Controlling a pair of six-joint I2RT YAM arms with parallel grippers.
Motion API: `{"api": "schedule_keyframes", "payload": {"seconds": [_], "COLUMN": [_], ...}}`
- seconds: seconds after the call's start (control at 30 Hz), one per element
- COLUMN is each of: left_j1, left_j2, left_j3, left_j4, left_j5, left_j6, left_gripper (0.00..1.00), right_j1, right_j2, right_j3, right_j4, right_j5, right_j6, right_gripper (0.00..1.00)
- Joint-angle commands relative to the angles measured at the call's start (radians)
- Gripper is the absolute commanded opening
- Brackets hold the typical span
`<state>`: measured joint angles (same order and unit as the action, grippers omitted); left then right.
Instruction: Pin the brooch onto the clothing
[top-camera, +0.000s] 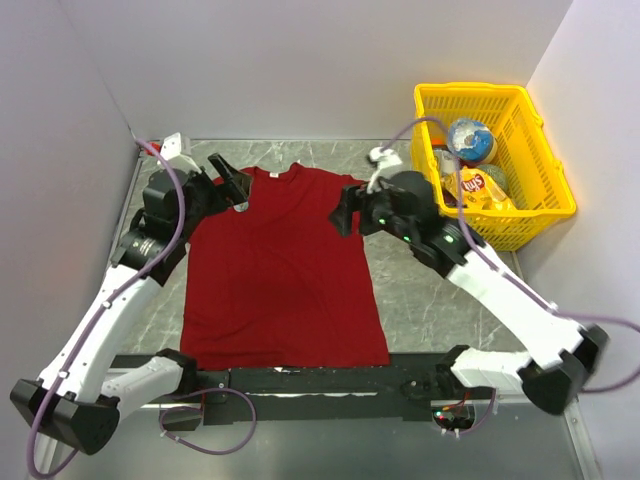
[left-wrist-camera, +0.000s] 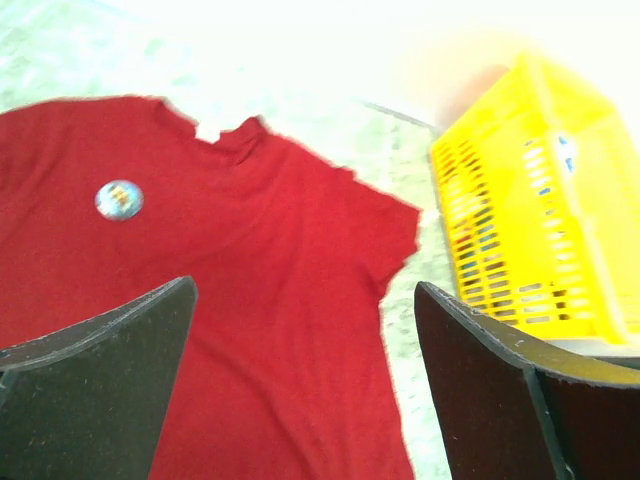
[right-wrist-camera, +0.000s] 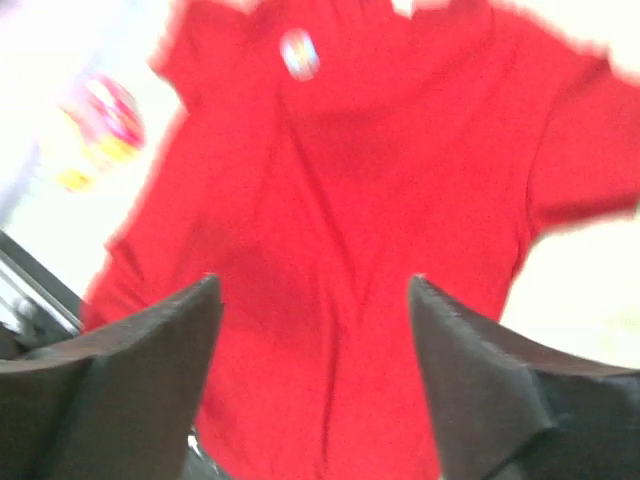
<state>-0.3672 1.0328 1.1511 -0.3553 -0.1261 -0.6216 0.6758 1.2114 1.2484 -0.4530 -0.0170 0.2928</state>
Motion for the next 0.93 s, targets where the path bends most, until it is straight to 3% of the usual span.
{"api": "schedule_keyframes", "payload": {"seconds": [0.0,0.17,0.57,0.9], "left_j1": [0.008,0.008,0.008,0.008], "left_j2": [-0.034,-0.059,-0.149,-0.198], "left_j3": [-0.056,-0.128,-0.194,-0.281], "left_j4": [0.179,0.259,0.323,0.417], "left_j5": [0.097,0.134,0.086,0.118], "left_j6": [0.002,-0.020,0.017,0.111], "left_gripper": [0.96,0.96,0.96,0.96], "right_j1": [-0.002,-0.004,-0.005,-0.004], "right_j2": [-0.140,-0.211,-0.191,-0.239], "right_j3": [-0.058,-0.121,-0.072,-0.152], "right_j4": [0.230,0.324,0.281,0.324], "right_j5": [-0.040,-0.046,-0.011,0.064], "right_j6": [0.006,-0.001,-0.023,-0.069], "right_gripper": [0.99,1.00,1.00,1.00]}}
